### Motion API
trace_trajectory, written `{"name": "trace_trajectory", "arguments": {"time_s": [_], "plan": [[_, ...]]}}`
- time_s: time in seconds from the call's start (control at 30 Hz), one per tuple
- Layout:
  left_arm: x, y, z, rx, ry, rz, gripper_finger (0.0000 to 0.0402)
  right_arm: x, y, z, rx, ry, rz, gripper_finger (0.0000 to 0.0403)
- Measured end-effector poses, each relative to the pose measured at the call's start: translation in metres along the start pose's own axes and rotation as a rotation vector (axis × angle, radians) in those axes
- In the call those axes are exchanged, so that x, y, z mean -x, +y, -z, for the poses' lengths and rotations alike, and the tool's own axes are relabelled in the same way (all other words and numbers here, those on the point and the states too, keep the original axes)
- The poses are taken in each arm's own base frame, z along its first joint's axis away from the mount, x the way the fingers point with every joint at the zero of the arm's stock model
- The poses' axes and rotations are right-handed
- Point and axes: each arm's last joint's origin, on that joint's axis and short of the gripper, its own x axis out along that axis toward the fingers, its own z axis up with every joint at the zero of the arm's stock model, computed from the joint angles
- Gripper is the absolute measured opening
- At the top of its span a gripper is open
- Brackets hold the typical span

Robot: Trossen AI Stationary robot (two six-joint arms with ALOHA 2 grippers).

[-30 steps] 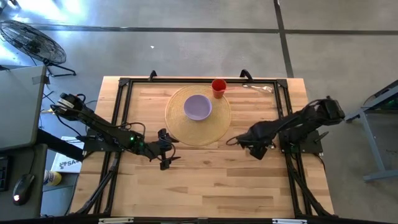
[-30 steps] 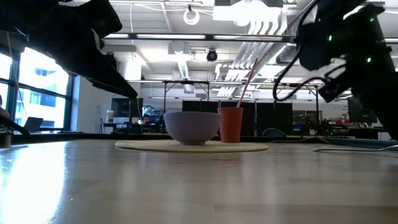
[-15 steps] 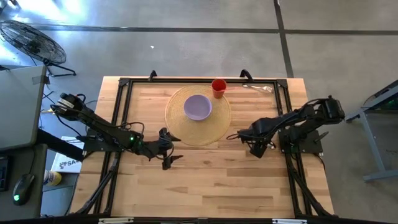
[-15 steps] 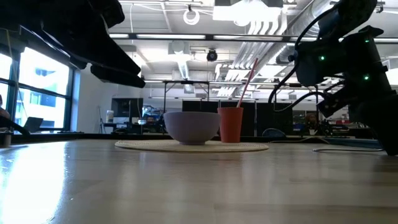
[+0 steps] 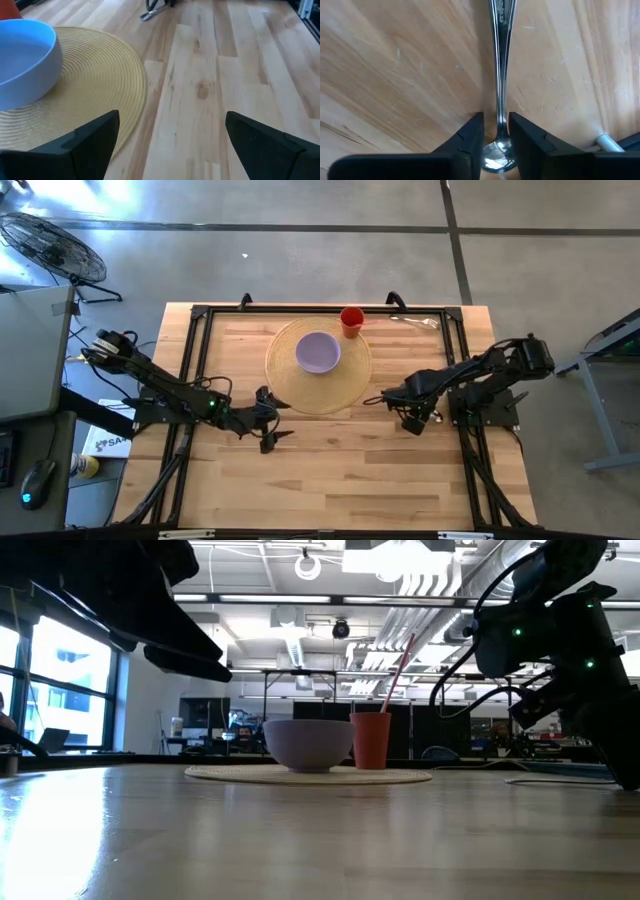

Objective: Pick & Place Utensil
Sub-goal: Put the silver spoon into the violet bowl

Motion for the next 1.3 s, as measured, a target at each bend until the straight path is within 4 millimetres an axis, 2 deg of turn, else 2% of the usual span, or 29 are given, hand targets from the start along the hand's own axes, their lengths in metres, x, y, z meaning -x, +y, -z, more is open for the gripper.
{"name": "trace_trajectory", "arguments": {"time_s": [0.4,0.5,0.73,1.0,1.17,1.3], "plan": [[0.0,-0.002,0.001,-0.01,0.032,0.088,0.0358,0.001,0.002,-0.001,-0.011,-0.004,-0.02,0.0012],[0.0,-0.002,0.001,-0.029,0.022,0.065,0.0358,0.006,0.006,-0.005,-0.001,-0.044,-0.014,0.0011],[0.004,-0.009,0.001,-0.141,-0.011,0.07,0.0358,0.036,0.031,-0.011,0.029,-0.15,-0.082,0.0012],[0.009,-0.031,0.0,-0.38,-0.132,0.016,0.0358,0.081,0.076,-0.018,0.156,-0.368,-0.342,0.002],[-0.002,-0.046,-0.019,-0.495,-0.11,-0.088,0.0358,0.099,0.093,-0.025,0.24,-0.526,-0.485,0.0016],[-0.015,-0.061,-0.035,-0.637,-0.051,-0.156,0.0358,0.105,0.098,-0.028,0.308,-0.588,-0.548,0.0014]]}}
